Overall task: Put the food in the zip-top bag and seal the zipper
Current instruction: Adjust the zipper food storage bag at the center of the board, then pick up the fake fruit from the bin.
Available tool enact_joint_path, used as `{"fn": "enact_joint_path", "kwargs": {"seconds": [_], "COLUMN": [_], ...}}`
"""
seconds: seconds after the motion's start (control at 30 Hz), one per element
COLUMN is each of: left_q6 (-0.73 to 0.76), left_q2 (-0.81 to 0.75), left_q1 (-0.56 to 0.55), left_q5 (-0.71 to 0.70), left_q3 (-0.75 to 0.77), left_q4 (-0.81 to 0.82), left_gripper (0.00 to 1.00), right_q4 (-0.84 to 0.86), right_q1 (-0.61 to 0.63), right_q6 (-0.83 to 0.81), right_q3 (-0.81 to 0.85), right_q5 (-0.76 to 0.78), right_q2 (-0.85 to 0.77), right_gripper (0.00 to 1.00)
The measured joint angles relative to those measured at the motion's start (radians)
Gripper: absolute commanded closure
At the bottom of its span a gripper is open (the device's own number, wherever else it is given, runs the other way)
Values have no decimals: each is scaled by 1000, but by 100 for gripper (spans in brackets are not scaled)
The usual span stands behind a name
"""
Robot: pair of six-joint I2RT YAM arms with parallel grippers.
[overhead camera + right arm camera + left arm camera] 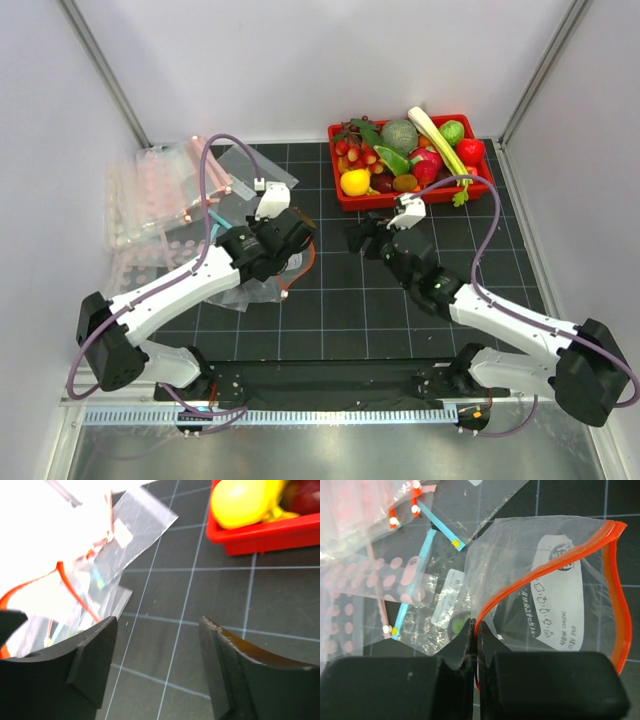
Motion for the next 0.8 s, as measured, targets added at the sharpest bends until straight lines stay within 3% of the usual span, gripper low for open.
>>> {"fn": "enact_joint_path", "kwargs": {"seconds": [0.07,0.2,0.43,0.8], "left_q6": [11,19,37,37], "left_q2": [-11,-13,-16,-19], "left_q1": [15,21,21,21], "left_q5": [30,72,99,121], "left_q3": [-16,-31,-37,-37], "left_q4": [39,95,126,127], "left_gripper": [95,96,96,98], "right_q4": [6,-21,-142,-270], "right_q1": [-32,-131,-288,-335], "right_q6": [3,14,29,-68], "right_q3": [-5,8,173,520], "right_q5": [0,3,60,196], "right_q2": [-11,10,169,526], "right_gripper": [23,6,4,0]}}
